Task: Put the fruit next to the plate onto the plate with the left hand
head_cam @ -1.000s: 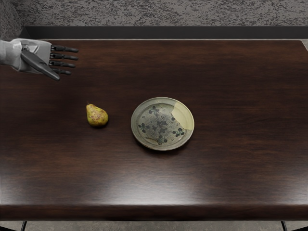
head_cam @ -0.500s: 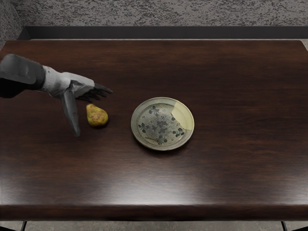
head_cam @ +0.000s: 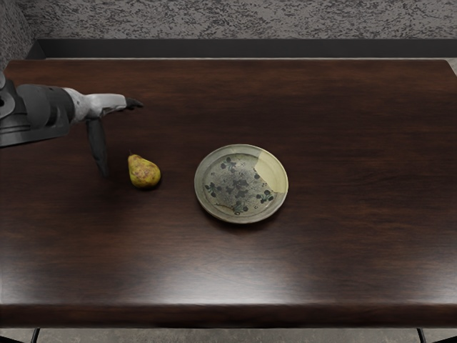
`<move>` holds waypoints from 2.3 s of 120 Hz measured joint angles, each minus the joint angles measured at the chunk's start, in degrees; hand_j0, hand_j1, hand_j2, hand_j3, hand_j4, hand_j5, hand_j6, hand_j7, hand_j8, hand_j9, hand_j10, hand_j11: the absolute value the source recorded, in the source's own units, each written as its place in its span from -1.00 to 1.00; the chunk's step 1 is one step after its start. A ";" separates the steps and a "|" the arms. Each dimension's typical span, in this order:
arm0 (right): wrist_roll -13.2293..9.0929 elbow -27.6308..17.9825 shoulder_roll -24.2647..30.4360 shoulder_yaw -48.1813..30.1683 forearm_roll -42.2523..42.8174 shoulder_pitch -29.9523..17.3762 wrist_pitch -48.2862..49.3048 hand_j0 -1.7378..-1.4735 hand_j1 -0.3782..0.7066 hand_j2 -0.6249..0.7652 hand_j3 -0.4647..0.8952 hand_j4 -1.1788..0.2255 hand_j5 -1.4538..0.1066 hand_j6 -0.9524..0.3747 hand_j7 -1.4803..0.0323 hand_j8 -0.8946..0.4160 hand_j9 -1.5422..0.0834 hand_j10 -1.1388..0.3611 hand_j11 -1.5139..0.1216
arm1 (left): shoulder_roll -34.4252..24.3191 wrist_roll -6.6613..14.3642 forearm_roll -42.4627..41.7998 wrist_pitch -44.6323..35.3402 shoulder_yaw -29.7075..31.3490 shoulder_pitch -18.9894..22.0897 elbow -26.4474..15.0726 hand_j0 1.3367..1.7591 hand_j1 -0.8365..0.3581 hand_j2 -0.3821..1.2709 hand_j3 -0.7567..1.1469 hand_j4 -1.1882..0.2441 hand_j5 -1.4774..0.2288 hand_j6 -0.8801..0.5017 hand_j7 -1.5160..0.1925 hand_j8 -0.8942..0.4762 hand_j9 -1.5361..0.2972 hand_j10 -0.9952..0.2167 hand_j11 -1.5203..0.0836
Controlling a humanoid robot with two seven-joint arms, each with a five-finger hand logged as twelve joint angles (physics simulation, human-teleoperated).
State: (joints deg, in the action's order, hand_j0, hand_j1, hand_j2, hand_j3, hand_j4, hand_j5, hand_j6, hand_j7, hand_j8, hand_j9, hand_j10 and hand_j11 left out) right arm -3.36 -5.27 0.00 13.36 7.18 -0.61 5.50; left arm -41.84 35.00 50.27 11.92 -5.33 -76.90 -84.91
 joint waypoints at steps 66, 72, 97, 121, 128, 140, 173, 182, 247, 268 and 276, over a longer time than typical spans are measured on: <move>0.02 0.00 0.00 0.00 -0.02 0.00 0.00 -0.40 -0.91 -0.11 -0.32 0.66 0.84 0.41 0.93 0.34 0.87 0.50 0.83 | 8.77 0.00 -23.31 -6.59 30.75 -24.17 -5.48 0.52 0.90 -0.53 -0.20 0.60 0.67 0.21 0.71 0.24 0.62 0.57 0.83; 0.02 0.00 0.00 0.00 0.00 0.00 0.01 -0.40 -0.91 -0.11 -0.32 0.66 0.84 0.41 0.93 0.34 0.87 0.50 0.83 | 11.24 0.00 -24.81 -9.36 32.05 -24.04 -4.46 0.52 0.90 -0.53 -0.20 0.60 0.67 0.21 0.71 0.24 0.62 0.57 0.83; 0.01 0.00 0.00 0.00 -0.01 0.00 -0.01 -0.40 -0.91 -0.11 -0.32 0.66 0.84 0.41 0.93 0.34 0.87 0.50 0.83 | 16.25 0.00 -26.37 -16.91 36.34 -23.47 -0.06 0.52 0.91 -0.53 -0.20 0.60 0.67 0.21 0.72 0.25 0.62 0.58 0.83; 0.01 0.00 0.00 0.00 -0.01 0.00 -0.01 -0.40 -0.91 -0.11 -0.32 0.66 0.84 0.41 0.93 0.34 0.87 0.50 0.83 | 16.32 0.00 -26.04 -20.36 38.08 -23.05 0.67 0.52 0.90 -0.53 -0.20 0.60 0.67 0.21 0.71 0.24 0.62 0.57 0.83; 0.02 0.00 0.00 0.00 0.01 0.00 -0.01 -0.40 -0.91 -0.11 -0.32 0.66 0.84 0.41 0.93 0.34 0.87 0.50 0.83 | 16.42 0.00 -25.68 -21.31 38.22 -22.16 0.73 0.52 0.90 -0.53 -0.20 0.60 0.67 0.21 0.71 0.24 0.61 0.57 0.83; 0.02 0.00 0.00 0.00 0.00 0.00 -0.01 -0.40 -0.91 -0.11 -0.32 0.66 0.84 0.41 0.93 0.34 0.87 0.50 0.83 | 17.08 0.00 -24.66 -23.02 38.30 -20.35 0.77 0.52 0.90 -0.53 -0.20 0.60 0.66 0.21 0.71 0.24 0.61 0.57 0.82; 0.02 0.00 0.00 0.00 0.00 0.00 -0.01 -0.40 -0.91 -0.11 -0.32 0.66 0.84 0.41 0.93 0.34 0.87 0.50 0.83 | 17.67 0.00 -22.51 -25.09 38.30 -18.20 1.16 0.52 0.82 -0.52 -0.20 0.54 0.61 0.15 0.65 0.18 0.56 0.50 0.76; 0.01 0.00 0.00 0.00 0.01 0.00 -0.01 -0.40 -0.91 -0.11 -0.32 0.66 0.84 0.41 0.93 0.34 0.87 0.50 0.83 | 17.97 0.00 -21.76 -25.27 38.06 -17.59 1.41 0.52 0.80 -0.51 -0.20 0.53 0.59 0.14 0.64 0.17 0.55 0.49 0.75; 0.02 0.00 0.00 0.00 0.00 0.00 0.00 -0.40 -0.91 -0.11 -0.32 0.66 0.84 0.41 0.93 0.34 0.87 0.50 0.83 | 20.04 0.00 -20.47 -27.32 37.77 -16.49 2.88 0.52 0.77 -0.51 -0.20 0.50 0.57 0.11 0.61 0.14 0.52 0.46 0.72; 0.01 0.00 0.00 0.00 0.00 0.00 0.00 -0.40 -0.91 -0.11 -0.32 0.66 0.84 0.41 0.93 0.34 0.87 0.50 0.83 | 20.08 0.00 -20.22 -28.14 37.76 -15.82 3.10 0.52 0.77 -0.51 -0.20 0.50 0.56 0.11 0.61 0.14 0.52 0.46 0.72; 0.01 0.00 0.00 0.00 0.00 0.00 0.01 -0.40 -0.91 -0.11 -0.32 0.66 0.84 0.41 0.93 0.34 0.87 0.50 0.83 | 20.04 0.00 -20.18 -28.24 37.76 -15.73 3.17 0.52 0.76 -0.51 -0.20 0.50 0.56 0.11 0.61 0.14 0.52 0.46 0.72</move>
State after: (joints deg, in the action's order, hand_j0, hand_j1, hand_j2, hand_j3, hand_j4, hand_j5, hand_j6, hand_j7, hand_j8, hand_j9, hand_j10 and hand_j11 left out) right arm -3.35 -5.27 0.00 13.36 7.18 -0.61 5.51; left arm -21.80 35.00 30.09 -16.33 32.43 -92.64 -81.74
